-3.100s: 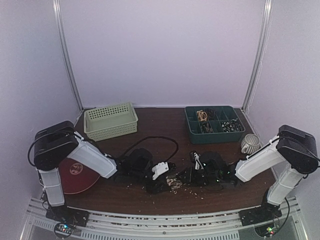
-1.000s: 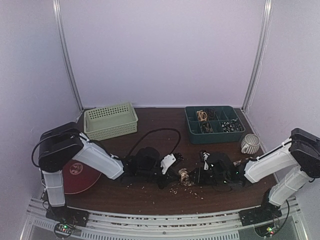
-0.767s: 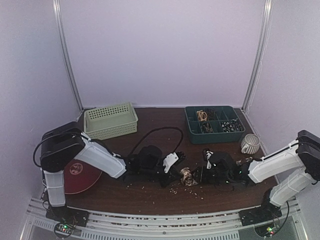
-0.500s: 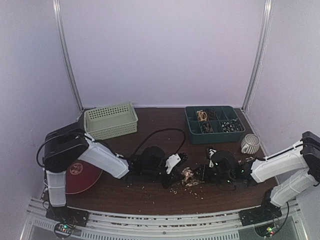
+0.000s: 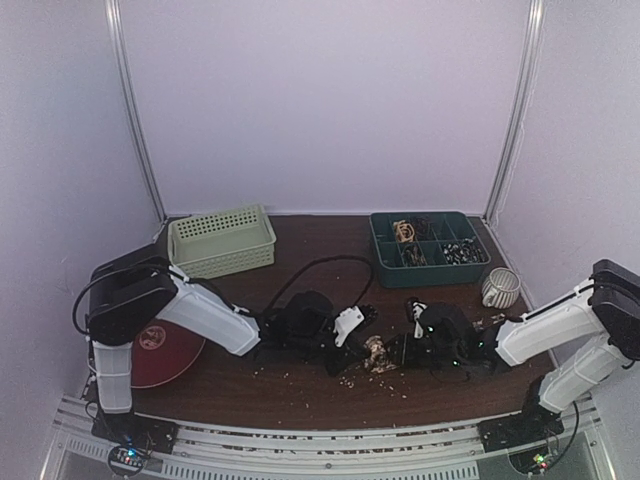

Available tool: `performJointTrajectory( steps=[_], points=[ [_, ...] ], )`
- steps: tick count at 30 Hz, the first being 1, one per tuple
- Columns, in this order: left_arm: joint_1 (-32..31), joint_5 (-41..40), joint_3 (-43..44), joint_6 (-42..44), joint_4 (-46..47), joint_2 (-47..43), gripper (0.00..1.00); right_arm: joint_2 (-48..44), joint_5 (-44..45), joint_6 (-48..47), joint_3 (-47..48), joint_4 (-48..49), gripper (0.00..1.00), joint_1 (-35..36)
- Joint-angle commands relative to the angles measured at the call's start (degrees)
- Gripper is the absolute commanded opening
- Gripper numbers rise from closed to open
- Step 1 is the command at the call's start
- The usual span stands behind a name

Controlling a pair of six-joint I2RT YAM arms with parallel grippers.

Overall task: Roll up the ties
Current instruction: Roll the tie at the center of the board.

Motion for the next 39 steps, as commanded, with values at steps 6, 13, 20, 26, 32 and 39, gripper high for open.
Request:
performJointTrajectory(
  steps=[6,13,20,26,32,39],
  points=[
    [-0.33,-1.12,-1.59,0.5,1.66,-2.07,0.0,6.17,-9.92,5.7,-0.24,11.5,0.25,-0.22],
    [-0.37,-1.16,-1.64,0.63,1.58,-2.25,0.0,4.1,-3.78,3.75,-1.36,6.08,0.25,-0.54],
    [-0.33,-3.16,-2.37,1.33,1.27,-3.9,0.0,3.01,-8.17,5.03,-0.6,6.99,0.25,-0.77],
    [-0.33,-2.73,-2.53,1.57,0.71,-4.91,0.0,4.55,-12.41,9.1,-1.33,12.48,0.25,-0.75],
    [-0.34,-0.86,-1.85,1.22,0.46,-3.16,0.01,4.27,-5.55,4.5,-0.44,3.65,0.25,-0.89],
    [-0.45,0.64,-0.16,1.3,-0.8,-1.96,0.07,-0.01,3.2,-0.04,1.41,-6.36,0.26,-0.89]
  ],
)
